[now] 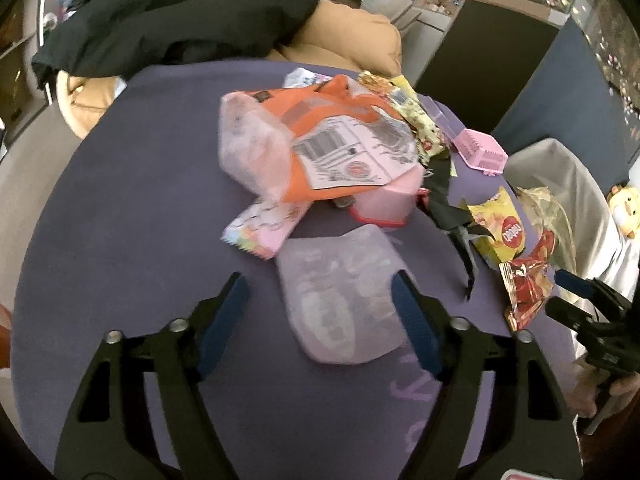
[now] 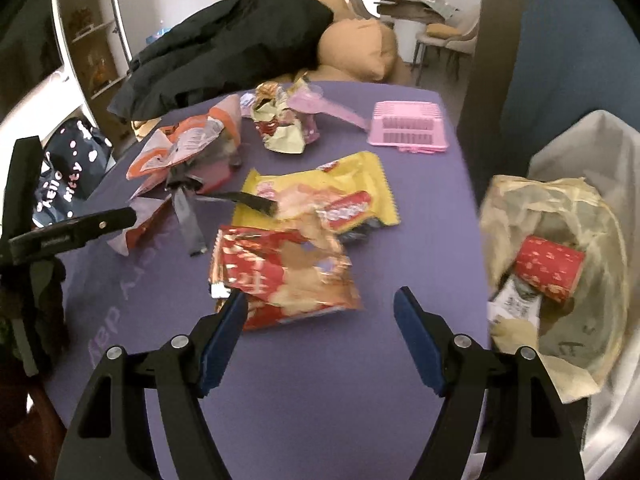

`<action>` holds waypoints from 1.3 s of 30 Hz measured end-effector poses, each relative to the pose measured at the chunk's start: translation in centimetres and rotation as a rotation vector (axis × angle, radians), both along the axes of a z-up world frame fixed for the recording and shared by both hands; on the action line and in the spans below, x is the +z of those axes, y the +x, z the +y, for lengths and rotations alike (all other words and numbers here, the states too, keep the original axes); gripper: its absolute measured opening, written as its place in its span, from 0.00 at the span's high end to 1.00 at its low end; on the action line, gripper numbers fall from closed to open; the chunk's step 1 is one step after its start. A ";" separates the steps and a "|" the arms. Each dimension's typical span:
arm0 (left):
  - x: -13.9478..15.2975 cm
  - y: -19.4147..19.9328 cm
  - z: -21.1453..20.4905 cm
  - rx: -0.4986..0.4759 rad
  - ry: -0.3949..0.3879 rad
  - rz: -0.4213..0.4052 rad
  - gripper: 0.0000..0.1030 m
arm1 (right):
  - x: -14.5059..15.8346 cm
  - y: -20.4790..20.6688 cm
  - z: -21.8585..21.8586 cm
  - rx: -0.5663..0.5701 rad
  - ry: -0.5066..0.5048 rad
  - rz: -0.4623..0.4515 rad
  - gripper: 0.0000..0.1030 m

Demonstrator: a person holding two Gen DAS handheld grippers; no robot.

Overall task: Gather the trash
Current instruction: 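Grasp the red snack wrapper with the right tool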

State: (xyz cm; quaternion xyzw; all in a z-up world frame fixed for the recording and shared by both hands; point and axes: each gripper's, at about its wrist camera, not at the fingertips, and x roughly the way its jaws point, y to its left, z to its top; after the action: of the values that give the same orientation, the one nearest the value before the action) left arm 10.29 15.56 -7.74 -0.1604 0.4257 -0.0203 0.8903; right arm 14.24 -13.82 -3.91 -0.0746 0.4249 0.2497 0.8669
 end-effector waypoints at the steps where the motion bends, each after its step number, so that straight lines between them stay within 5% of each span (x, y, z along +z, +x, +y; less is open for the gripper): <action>1: 0.0 0.3 -0.4 -0.009 0.001 0.000 0.44 | 0.2 -0.2 -0.5 0.014 0.033 0.004 0.30; 6: 0.0 1.3 -1.8 -0.053 -0.018 0.004 0.86 | 0.9 -1.2 -1.3 0.039 0.057 -0.017 0.30; 12: 0.9 0.4 -2.7 -0.097 -0.031 -0.050 0.95 | 1.2 -0.2 -0.8 0.099 0.083 -0.012 0.30; 17: 1.4 0.0 -2.4 -0.101 -0.050 -0.053 0.96 | 1.4 2.4 0.7 0.139 0.101 0.005 0.30; 24: 1.4 -0.5 -2.2 -0.120 -0.076 -0.052 0.96 | -1.6 5.0 2.4 0.174 0.108 0.167 0.31; 29: 0.9 -0.4 -2.7 -0.151 -0.095 -0.034 0.93 | -1.7 2.4 1.7 0.164 0.024 0.107 0.47; 31: 0.6 -0.3 -2.8 -0.146 -0.101 -0.025 0.84 | -1.4 1.5 0.7 0.152 0.039 0.095 0.66; 34: 0.3 -0.1 -2.9 -0.136 -0.113 -0.015 0.68 | -0.8 0.7 -1.4 0.108 0.086 0.104 0.71; 39: 0.1 0.7 -3.7 -0.138 -0.072 -0.008 0.66 | 0.1 0.0 -3.5 0.062 0.111 0.078 0.72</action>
State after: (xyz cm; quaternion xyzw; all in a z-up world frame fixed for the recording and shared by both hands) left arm 10.96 11.90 -7.62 -0.1624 0.4310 -0.0974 0.8823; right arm 14.26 -17.30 -3.80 -0.0299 0.4412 0.3025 0.8443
